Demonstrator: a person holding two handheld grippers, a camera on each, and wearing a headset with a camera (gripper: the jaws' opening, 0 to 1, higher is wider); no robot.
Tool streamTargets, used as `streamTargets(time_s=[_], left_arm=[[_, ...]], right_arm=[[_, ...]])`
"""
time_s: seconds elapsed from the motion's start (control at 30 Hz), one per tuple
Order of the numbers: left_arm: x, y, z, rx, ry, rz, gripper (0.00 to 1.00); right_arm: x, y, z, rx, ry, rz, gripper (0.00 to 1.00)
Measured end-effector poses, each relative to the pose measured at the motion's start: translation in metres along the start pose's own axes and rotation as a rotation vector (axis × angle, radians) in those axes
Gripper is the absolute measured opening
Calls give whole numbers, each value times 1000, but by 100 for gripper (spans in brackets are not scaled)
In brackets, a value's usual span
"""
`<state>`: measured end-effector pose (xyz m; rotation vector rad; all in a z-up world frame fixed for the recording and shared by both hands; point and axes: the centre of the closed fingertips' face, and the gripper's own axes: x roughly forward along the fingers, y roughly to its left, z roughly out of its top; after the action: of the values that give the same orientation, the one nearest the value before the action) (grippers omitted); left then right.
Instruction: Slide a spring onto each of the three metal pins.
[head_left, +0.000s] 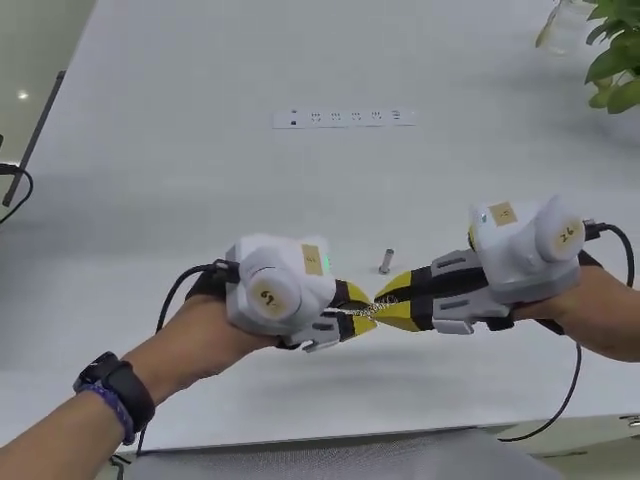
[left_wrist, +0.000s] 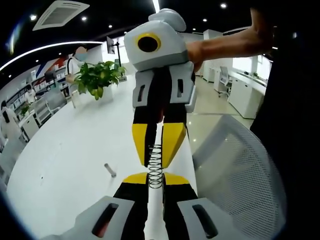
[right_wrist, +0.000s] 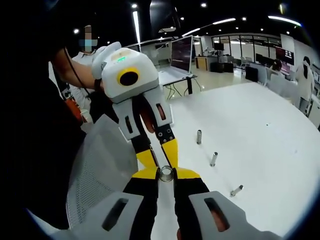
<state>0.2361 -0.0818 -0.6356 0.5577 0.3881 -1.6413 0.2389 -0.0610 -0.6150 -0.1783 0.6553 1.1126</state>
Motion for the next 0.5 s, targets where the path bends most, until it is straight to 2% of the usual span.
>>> streamTargets(time_s=[0.1,0.5], left_arm=[[2,1,3,-8,-14,2,2],[3,4,9,-16,-43,10,2]], right_arm=[[-1,-1,0,-31,28,1,9],[-7,-3,2,-71,66,0,9]])
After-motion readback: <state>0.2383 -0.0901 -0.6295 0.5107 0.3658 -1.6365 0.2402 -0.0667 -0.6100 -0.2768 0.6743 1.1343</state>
